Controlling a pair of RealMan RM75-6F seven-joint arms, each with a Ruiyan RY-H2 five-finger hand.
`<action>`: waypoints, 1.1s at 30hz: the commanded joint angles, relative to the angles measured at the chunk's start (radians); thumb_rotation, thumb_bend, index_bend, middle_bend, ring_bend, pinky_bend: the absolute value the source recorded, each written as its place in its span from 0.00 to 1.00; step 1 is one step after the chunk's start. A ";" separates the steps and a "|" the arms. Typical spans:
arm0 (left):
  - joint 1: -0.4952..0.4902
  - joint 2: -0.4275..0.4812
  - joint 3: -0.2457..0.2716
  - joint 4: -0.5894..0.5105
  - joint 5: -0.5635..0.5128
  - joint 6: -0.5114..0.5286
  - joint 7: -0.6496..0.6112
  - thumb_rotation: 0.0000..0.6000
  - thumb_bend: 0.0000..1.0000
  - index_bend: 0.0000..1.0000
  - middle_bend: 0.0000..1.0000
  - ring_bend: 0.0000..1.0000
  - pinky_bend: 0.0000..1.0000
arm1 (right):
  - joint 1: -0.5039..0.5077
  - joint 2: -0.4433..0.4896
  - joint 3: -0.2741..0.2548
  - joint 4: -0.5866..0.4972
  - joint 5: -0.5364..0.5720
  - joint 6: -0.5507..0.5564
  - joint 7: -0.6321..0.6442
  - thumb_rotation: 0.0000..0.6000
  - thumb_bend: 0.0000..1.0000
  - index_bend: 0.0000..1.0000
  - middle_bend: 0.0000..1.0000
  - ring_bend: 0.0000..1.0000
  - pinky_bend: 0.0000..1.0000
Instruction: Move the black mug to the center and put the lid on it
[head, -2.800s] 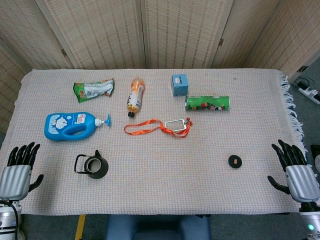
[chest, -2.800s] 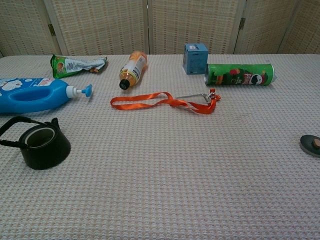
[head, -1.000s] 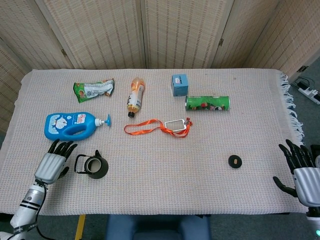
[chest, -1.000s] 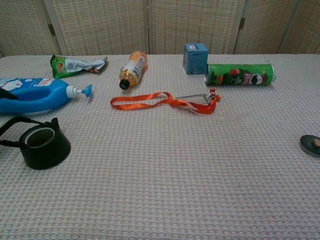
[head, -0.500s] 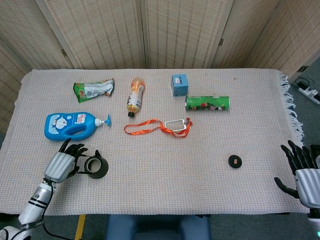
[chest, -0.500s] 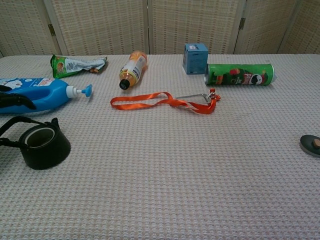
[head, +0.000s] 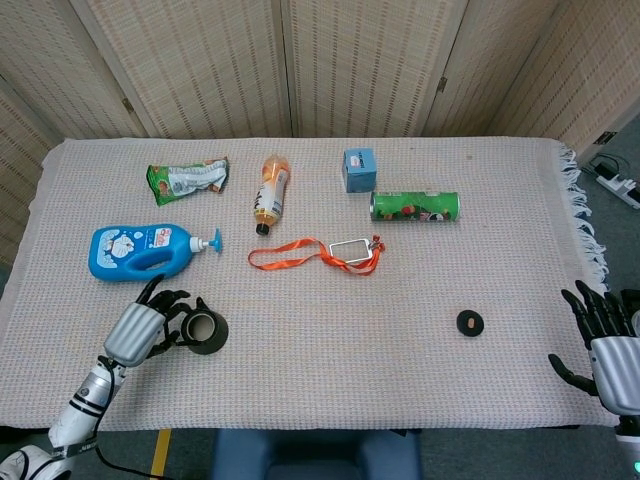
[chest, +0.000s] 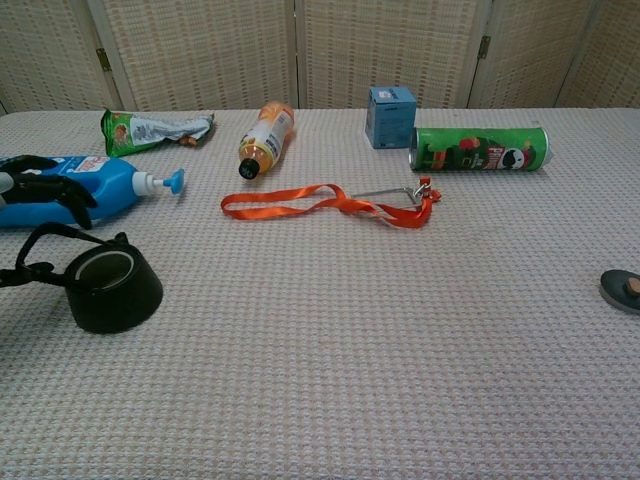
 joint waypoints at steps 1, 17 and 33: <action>-0.010 -0.002 -0.003 -0.010 0.009 0.008 -0.012 1.00 0.35 0.39 0.23 0.25 0.00 | 0.000 0.000 0.000 0.000 0.000 0.001 0.000 1.00 0.27 0.00 0.00 0.07 0.00; -0.068 -0.035 -0.011 -0.027 0.062 0.031 -0.010 1.00 0.42 0.56 0.40 0.37 0.00 | -0.003 0.002 0.002 0.008 0.004 0.002 0.015 1.00 0.27 0.00 0.00 0.07 0.00; -0.142 -0.023 -0.038 -0.111 0.093 0.016 0.057 1.00 0.52 0.61 0.42 0.39 0.00 | -0.010 -0.007 -0.001 0.024 0.004 0.008 0.031 1.00 0.27 0.00 0.00 0.07 0.00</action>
